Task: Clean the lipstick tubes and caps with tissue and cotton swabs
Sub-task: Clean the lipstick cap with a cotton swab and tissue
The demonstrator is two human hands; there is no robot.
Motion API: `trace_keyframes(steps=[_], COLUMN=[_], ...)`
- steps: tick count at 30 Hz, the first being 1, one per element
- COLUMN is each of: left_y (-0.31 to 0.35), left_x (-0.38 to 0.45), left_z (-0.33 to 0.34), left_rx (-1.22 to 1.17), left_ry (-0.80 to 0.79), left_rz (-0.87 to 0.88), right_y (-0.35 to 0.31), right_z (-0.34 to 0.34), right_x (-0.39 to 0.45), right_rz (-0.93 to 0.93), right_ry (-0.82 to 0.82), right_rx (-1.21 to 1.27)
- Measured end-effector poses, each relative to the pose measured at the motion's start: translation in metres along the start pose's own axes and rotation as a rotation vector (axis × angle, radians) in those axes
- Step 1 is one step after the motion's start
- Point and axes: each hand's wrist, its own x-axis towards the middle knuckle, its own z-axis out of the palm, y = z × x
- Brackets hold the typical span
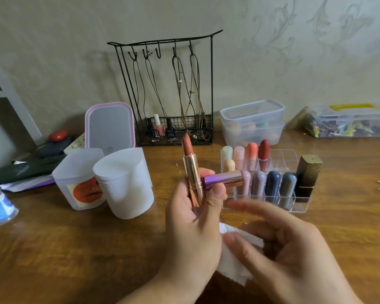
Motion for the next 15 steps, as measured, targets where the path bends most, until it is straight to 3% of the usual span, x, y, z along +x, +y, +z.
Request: trace_keyframes(steps=[6, 9, 12, 15], left_y=[-0.0026, -0.0003, 0.0017, 0.0005], left_x=[-0.0028, -0.0016, 0.0004, -0.0009], left_z=[-0.0005, -0.0005, -0.0015, -0.001], left_rx=[0.014, 0.021, -0.009, -0.071], left_ry=[-0.064, -0.053, -0.023, -0.051], left_rz=[-0.015, 0.012, -0.008, -0.049], right_y=[-0.0024, -0.0028, -0.003, -0.0027], right_z=[0.0011, 0.0006, -0.002, -0.003], right_x=[0.002, 0.0001, -0.0007, 0.0019], right_rz=[-0.248, -0.164, -0.006, 0.003], right_ry=[0.112, 0.118, -0.01, 0.0], right_rx=[-0.318, -0.174, 0.026, 0.045])
